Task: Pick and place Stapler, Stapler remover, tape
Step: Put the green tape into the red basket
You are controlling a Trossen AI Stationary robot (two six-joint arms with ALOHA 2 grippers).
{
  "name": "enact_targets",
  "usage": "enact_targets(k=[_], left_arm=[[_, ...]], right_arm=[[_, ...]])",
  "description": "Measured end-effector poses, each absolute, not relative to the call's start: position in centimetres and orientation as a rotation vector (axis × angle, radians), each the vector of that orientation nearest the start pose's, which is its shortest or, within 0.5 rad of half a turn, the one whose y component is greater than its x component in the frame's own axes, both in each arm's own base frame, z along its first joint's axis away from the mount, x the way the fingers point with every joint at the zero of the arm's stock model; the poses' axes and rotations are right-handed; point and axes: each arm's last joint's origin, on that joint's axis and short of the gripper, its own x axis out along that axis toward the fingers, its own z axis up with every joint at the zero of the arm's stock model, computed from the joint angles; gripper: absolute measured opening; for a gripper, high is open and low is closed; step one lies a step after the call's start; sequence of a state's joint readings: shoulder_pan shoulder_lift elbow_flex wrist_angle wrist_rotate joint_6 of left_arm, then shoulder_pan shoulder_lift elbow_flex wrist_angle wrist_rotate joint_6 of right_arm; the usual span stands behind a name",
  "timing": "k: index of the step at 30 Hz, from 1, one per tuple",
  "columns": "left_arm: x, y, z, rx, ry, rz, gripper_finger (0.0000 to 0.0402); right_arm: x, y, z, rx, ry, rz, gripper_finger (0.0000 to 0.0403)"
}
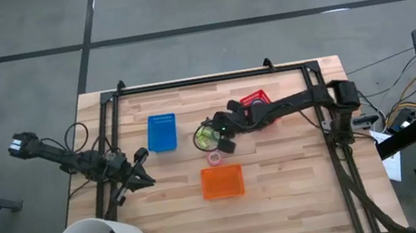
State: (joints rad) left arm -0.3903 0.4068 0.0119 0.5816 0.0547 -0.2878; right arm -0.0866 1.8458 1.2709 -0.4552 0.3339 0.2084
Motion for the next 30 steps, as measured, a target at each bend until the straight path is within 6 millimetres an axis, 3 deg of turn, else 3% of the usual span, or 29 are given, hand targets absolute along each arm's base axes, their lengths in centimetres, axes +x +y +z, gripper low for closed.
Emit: enact_targets(k=[7, 12, 23, 30], left_arm=[[11.2, -4.8, 18.7, -0.313, -0.12, -0.468, 0.0039], [11.2, -4.8, 18.7, -0.314, -0.121, -0.468, 0.0039], [11.2, -4.8, 18.7, -0.314, -0.121, -0.468, 0.0039], [11.2, -4.8, 18.7, -0.314, -0.121, -0.468, 0.0039]], right_arm=[[33.8, -2.9, 22.9, 0.003, 1.017, -0.686, 0.0024], [30.7, -2.8, 24.0, 0.05, 1.015, -0.769, 0.0023], [23.9, -3.6, 22.2, 0.175, 0.935, -0.973, 0.0024], [22.4, -4.6, 20.2, 0.242, 0.865, -1.0, 0.0035]])
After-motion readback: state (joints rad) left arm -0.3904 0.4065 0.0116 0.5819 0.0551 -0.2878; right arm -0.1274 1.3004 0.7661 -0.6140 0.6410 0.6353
